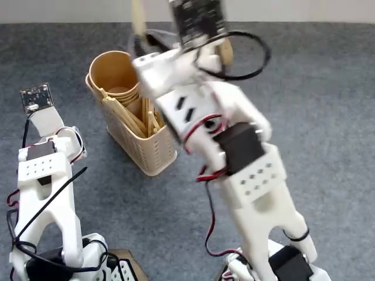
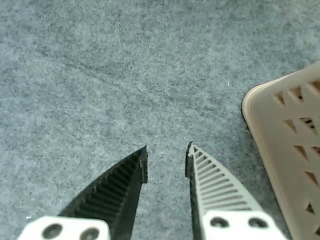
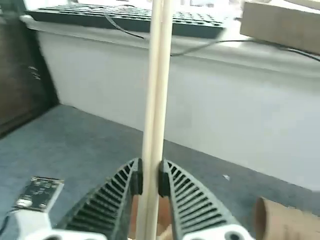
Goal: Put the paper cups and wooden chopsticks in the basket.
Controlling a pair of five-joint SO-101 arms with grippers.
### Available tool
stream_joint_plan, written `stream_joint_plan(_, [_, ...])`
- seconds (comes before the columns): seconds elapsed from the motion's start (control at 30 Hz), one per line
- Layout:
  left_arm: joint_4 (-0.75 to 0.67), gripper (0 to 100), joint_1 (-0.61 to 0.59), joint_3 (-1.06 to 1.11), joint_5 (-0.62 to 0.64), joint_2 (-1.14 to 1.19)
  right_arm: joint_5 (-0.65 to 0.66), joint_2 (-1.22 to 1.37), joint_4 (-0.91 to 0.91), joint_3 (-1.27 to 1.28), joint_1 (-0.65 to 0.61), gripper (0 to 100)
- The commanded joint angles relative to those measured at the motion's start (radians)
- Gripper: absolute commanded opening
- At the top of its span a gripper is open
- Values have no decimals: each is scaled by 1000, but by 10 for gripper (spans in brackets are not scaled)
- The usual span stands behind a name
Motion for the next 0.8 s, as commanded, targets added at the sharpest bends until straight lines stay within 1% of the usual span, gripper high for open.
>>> stream_joint_plan(0.0, [-14,154,12,-4,-9,-19,-5,-73,-329,262,-102,4])
stream_joint_plan(0.17, [-14,154,10,-4,-9,-19,-2,-160,-799,708,-117,4])
stream_joint_plan(0.23, [-15,154,10,-4,-9,-19,-2,-189,-909,849,-113,4])
stream_joint_plan(0.27, [-15,154,10,-4,-9,-19,-2,-205,-928,911,-102,7])
stream_joint_plan(0.37, [-15,154,10,-4,-9,-19,-2,-245,-934,964,-84,32])
stream_joint_plan(0.53, [-14,154,10,-4,-9,-19,-5,-295,-912,966,-62,163])
stream_joint_plan(0.63, [-14,154,10,-4,-9,-19,-3,-338,-776,952,-59,175])
stream_joint_plan(0.77, [-14,154,10,-4,-9,-19,-3,-407,-535,822,-62,175])
